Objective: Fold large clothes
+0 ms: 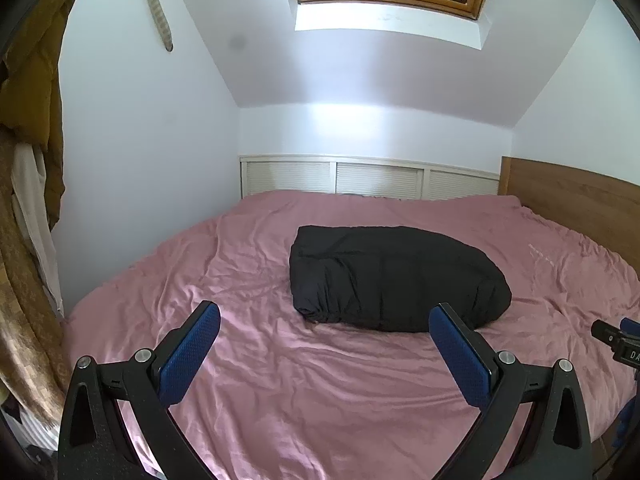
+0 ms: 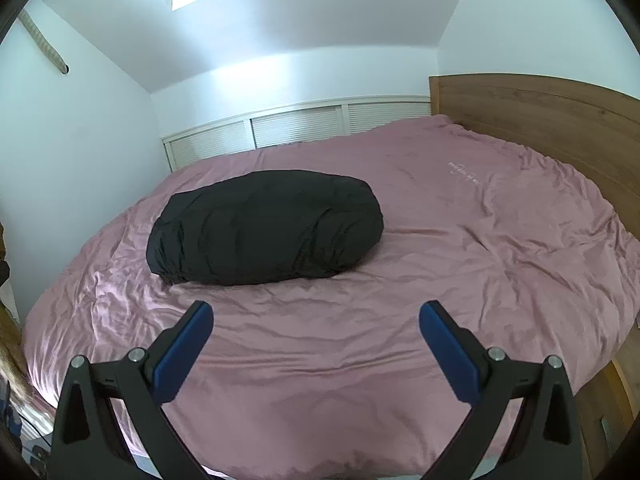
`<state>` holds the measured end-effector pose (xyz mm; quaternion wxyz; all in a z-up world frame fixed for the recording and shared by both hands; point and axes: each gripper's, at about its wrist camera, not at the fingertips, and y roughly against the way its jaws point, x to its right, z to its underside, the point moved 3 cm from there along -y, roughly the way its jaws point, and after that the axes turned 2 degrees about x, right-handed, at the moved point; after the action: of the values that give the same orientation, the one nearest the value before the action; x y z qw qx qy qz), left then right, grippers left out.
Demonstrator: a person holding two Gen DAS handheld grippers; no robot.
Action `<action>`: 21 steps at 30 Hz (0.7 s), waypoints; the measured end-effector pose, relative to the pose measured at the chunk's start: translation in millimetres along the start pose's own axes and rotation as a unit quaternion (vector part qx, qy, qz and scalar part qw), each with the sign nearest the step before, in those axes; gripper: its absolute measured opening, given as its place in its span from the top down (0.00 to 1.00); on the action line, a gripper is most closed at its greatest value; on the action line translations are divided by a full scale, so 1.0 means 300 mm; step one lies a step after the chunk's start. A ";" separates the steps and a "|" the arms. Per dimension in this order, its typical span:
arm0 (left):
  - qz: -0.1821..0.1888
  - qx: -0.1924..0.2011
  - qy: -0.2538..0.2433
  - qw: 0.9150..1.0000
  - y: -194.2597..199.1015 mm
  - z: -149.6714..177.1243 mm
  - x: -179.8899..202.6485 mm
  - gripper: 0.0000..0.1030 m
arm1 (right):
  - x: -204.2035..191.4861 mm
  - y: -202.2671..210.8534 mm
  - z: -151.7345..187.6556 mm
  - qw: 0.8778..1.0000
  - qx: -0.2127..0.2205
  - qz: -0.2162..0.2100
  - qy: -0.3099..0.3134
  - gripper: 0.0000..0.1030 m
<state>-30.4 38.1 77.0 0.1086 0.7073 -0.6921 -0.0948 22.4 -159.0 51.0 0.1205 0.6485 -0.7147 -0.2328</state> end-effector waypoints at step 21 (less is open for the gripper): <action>-0.016 -0.048 -0.005 0.999 -0.050 0.100 -0.017 0.01 | 0.070 0.063 0.015 0.998 0.024 0.048 0.014 0.00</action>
<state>-24.6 42.8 43.9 0.1380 0.7119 -0.6755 -0.1332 1.2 -177.8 53.7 0.1259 0.6193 -0.7486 -0.2007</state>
